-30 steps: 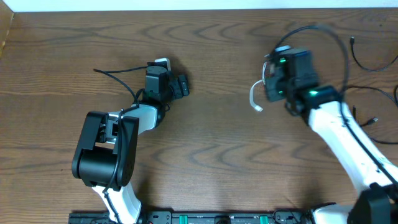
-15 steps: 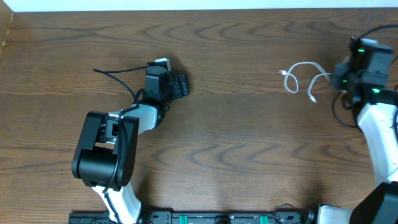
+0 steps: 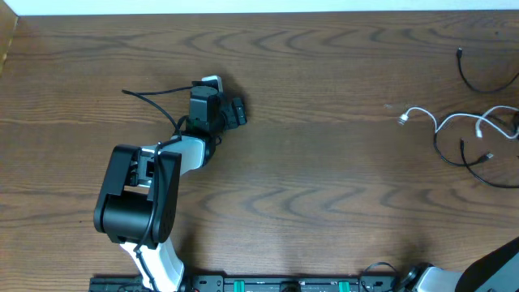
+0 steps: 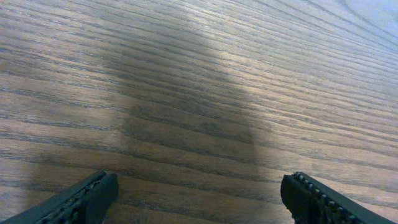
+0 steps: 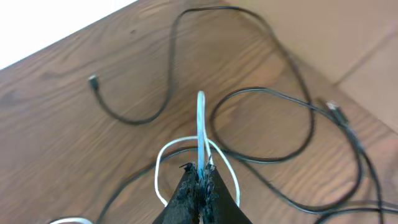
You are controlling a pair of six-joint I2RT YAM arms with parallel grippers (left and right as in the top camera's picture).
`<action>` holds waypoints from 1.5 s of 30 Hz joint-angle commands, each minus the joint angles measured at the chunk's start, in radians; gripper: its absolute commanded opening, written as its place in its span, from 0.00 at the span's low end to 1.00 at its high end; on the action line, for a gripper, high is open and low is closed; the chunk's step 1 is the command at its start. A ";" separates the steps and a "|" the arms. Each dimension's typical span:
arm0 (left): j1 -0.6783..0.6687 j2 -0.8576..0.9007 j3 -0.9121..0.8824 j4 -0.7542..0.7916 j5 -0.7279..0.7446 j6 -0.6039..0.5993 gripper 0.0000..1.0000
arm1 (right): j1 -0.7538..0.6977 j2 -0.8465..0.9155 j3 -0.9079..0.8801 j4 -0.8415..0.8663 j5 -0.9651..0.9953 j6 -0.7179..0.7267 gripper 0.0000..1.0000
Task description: Untangle cables
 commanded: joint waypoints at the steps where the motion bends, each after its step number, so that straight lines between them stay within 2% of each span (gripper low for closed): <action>1: 0.003 0.004 -0.002 -0.019 0.016 0.002 0.90 | -0.047 -0.015 0.028 0.006 -0.048 0.024 0.01; 12: 0.003 0.004 -0.002 -0.019 0.016 0.002 0.90 | -0.098 -0.008 0.028 0.027 -0.048 0.024 0.01; 13: 0.003 0.004 -0.002 -0.018 0.016 0.002 0.89 | -0.098 -0.006 0.028 0.025 -0.048 0.028 0.04; 14: 0.003 0.004 -0.002 -0.018 0.016 0.002 0.89 | -0.098 -0.005 0.028 0.024 -0.048 0.032 0.09; 16: 0.003 0.004 -0.002 -0.019 0.016 0.002 0.90 | -0.098 -0.002 0.028 0.016 -0.048 0.036 0.28; 17: 0.003 0.004 -0.002 -0.018 0.016 0.001 0.90 | -0.098 0.000 0.028 0.012 -0.048 0.036 0.47; 18: 0.003 0.004 -0.002 -0.018 0.016 0.002 0.89 | -0.098 0.000 0.028 0.009 -0.049 0.036 0.60; 21: 0.003 0.004 -0.002 -0.018 0.016 0.002 0.90 | -0.093 0.000 0.028 0.002 -0.054 0.036 0.77; 28: 0.003 0.004 -0.002 -0.018 0.016 0.002 0.90 | -0.068 0.002 0.027 -0.034 -0.309 0.032 0.79; 31: 0.003 0.004 -0.002 -0.019 0.016 0.002 0.90 | -0.028 0.006 0.027 -0.058 -0.415 -0.013 0.79; 39: 0.003 0.004 -0.002 -0.019 0.016 0.001 0.90 | 0.151 0.083 0.027 -0.130 -0.418 -0.113 0.79; 41: 0.003 0.004 -0.002 -0.018 0.016 0.002 0.89 | 0.192 0.109 0.027 -0.155 -0.399 -0.119 0.86; 45: 0.003 0.004 -0.002 -0.018 0.016 0.002 0.90 | 0.236 0.155 0.027 -0.234 -0.337 -0.114 0.85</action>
